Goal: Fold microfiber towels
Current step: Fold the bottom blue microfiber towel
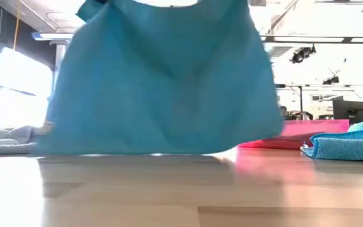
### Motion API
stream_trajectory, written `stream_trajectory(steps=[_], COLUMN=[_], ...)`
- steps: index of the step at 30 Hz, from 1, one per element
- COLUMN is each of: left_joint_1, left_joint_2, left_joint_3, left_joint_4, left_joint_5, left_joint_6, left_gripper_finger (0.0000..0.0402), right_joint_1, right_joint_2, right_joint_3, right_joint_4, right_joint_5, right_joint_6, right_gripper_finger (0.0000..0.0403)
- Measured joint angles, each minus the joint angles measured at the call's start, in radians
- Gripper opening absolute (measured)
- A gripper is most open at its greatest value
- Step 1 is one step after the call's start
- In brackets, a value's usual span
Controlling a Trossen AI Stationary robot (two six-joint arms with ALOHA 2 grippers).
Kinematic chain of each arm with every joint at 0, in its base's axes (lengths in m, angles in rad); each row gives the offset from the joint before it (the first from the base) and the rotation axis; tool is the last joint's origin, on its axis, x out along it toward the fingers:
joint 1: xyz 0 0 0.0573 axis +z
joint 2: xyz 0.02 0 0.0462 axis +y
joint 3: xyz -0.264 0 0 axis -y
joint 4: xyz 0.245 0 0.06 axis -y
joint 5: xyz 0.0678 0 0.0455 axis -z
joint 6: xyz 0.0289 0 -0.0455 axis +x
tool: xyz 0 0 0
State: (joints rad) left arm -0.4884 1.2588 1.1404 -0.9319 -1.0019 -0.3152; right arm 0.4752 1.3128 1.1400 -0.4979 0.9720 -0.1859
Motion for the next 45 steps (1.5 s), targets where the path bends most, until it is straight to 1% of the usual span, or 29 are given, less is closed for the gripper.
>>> stream_trajectory(steps=[3, 5, 7, 10, 12, 14, 16, 20, 22, 26, 31, 35, 37, 39, 42, 45], left_joint_1=[0.014, 0.009, -0.005, -0.032, -0.048, -0.067, -0.089, -0.126, -0.138, -0.155, -0.153, -0.153, -0.154, -0.148, -0.124, -0.091], left_joint_2=[0.004, 0.004, 0.004, 0.011, 0.065, 0.151, 0.252, 0.441, 0.51, 0.589, 0.589, 0.563, 0.555, 0.558, 0.558, 0.558], left_joint_3=[0.0, 0.0, 0.0, 0.0, 0.001, -0.001, -0.001, -0.002, 0.0, 0.008, 0.073, 0.12, 0.129, 0.129, 0.128, 0.128], left_joint_4=[0.0, 0.0, 0.0, 0.001, 0.004, 0.009, 0.055, 0.236, 0.354, 0.471, 0.422, 0.412, 0.401, 0.381, 0.28, 0.147], left_joint_5=[-0.02, 0.001, 0.06, 0.221, 0.341, 0.437, 0.505, 0.623, 0.676, 0.765, 0.84, 0.941, 0.962, 0.949, 0.871, 0.784], left_joint_6=[0.034, 0.029, -0.019, -0.175, -0.292, -0.369, -0.417, -0.451, -0.451, -0.456, -0.47, -0.436, -0.415, -0.386, -0.365, -0.391], left_gripper_finger=[0.0, 0.0, 0.0, 0.0, 0.0, 0.0, 0.0, 0.0, 0.0, 0.0, 0.0, 0.0, 0.0, 0.0, 0.0, 0.0], right_joint_1=[-0.016, -0.01, 0.001, 0.022, 0.043, 0.074, 0.11, 0.17, 0.193, 0.217, 0.235, 0.244, 0.249, 0.249, 0.233, 0.194], right_joint_2=[0.0, 0.0, 0.0, 0.006, 0.024, 0.05, 0.085, 0.159, 0.196, 0.271, 0.325, 0.317, 0.304, 0.299, 0.302, 0.305], right_joint_3=[0.0, 0.0, -0.005, -0.045, -0.085, -0.123, -0.152, -0.166, -0.167, -0.167, -0.167, -0.167, -0.167, -0.167, -0.167, -0.167], right_joint_4=[-0.052, -0.099, -0.139, -0.175, -0.167, -0.154, -0.116, -0.064, -0.041, 0.04, 0.115, 0.133, 0.133, 0.129, 0.075, 0.014], right_joint_5=[0.064, 0.064, -0.021, -0.245, -0.386, -0.478, -0.537, -0.606, -0.658, -0.755, -0.815, -0.839, -0.849, -0.825, -0.739, -0.676], right_joint_6=[0.026, 0.082, 0.195, 0.42, 0.544, 0.631, 0.694, 0.793, 0.834, 0.867, 0.911, 0.947, 0.946, 0.939, 0.911, 0.883], right_gripper_finger=[0.0, 0.0, 0.0, 0.0, 0.0, 0.0, 0.0, 0.0, 0.0, 0.0, 0.0, 0.0, 0.0, 0.0, 0.0, 0.0])
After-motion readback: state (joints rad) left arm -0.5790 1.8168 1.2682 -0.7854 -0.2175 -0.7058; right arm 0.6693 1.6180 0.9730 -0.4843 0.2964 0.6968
